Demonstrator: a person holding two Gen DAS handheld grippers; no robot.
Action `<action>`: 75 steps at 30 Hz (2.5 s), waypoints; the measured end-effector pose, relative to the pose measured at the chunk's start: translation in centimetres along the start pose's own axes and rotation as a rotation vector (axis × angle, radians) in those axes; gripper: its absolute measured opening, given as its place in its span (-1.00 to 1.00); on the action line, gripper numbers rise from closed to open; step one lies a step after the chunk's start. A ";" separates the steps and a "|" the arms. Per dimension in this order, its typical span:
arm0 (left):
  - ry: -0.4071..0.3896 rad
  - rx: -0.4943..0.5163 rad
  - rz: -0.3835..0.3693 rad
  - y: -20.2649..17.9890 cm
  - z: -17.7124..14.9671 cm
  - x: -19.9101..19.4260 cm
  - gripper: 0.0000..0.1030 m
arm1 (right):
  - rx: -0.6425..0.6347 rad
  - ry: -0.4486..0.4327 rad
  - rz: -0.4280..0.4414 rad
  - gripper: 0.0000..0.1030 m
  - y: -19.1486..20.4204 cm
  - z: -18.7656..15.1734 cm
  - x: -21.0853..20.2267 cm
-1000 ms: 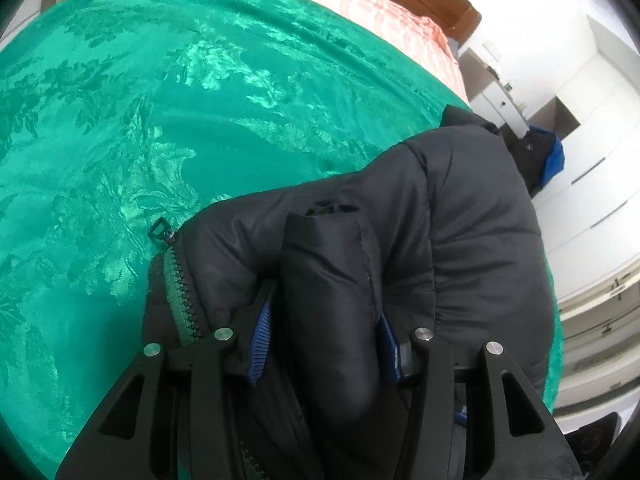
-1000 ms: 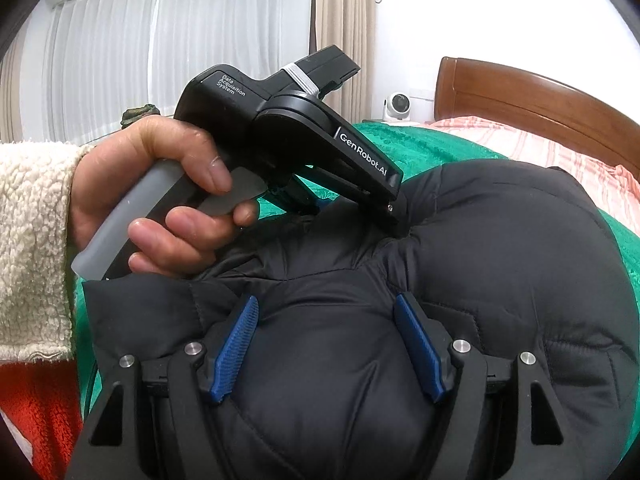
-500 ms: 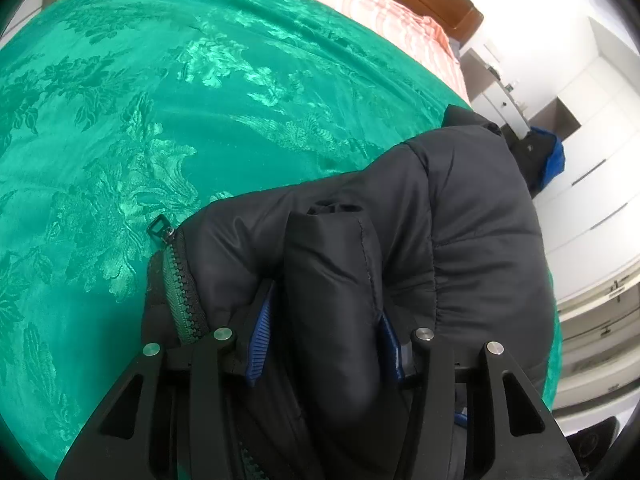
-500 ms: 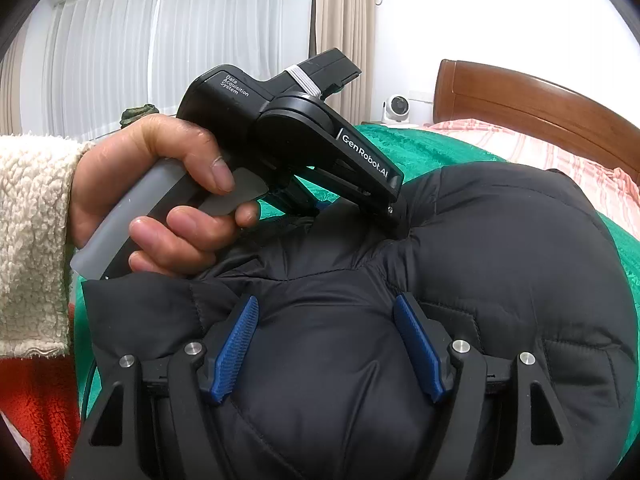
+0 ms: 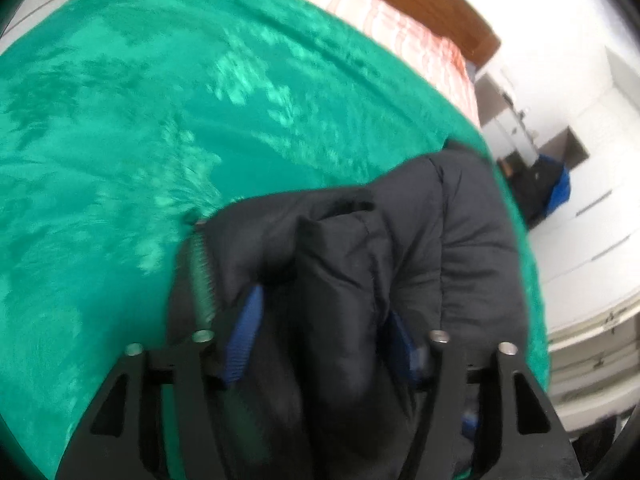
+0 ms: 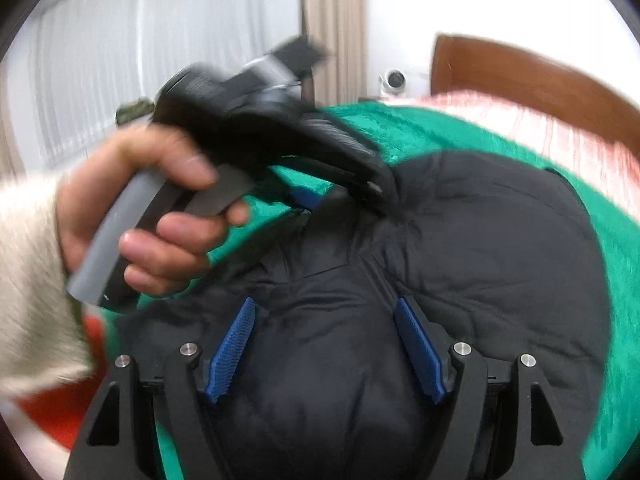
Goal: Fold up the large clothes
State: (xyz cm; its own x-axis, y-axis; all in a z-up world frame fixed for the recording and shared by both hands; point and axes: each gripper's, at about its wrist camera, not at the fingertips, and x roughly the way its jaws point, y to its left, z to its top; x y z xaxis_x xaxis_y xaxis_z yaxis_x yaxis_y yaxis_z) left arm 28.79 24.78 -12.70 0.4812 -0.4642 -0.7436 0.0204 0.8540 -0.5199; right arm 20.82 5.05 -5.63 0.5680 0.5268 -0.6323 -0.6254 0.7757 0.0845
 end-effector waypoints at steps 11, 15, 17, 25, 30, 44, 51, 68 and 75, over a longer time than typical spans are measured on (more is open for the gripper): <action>0.109 0.113 -0.067 0.3 -5.8 -4.0 0.87 | 0.454 -0.041 -0.053 1.00 -13.7 -3.0 -9.7; 0.170 0.138 -0.020 1.1 -7.2 0.0 0.99 | 0.553 0.090 0.087 1.00 -15.7 -5.8 -5.5; 0.188 0.110 -0.064 2.1 -7.0 1.1 1.00 | 0.572 0.150 0.131 1.00 -16.6 -7.0 -3.4; 0.280 0.122 -0.003 2.1 -4.9 6.2 1.00 | 0.657 0.195 0.346 0.91 -20.6 -5.9 4.1; 0.187 0.122 0.007 0.4 -5.7 4.5 0.46 | 0.214 0.116 0.088 0.59 -14.4 -0.8 1.7; -0.103 0.204 -0.058 -8.8 -3.0 -3.2 0.11 | -0.163 -0.236 -0.105 0.49 -11.9 4.8 -7.8; -0.147 0.226 0.074 -14.0 6.2 3.3 1.00 | 0.216 -0.126 -0.082 0.92 -28.3 10.1 -5.5; -0.307 0.419 0.395 -17.0 -3.3 1.5 0.99 | 0.214 -0.142 -0.461 0.99 -22.5 0.9 -12.8; -0.443 0.444 0.441 -19.6 -6.9 -3.5 0.99 | 0.191 -0.301 -0.652 0.99 -18.8 -1.0 -20.1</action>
State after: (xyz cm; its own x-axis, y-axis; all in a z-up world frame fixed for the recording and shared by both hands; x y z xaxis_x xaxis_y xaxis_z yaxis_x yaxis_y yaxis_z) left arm 20.60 8.04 -2.80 0.8307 -0.0005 -0.5567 0.0500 0.9960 0.0737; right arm 20.59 -20.48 4.71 0.9313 -0.0106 -0.3640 -0.0225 0.9960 -0.0865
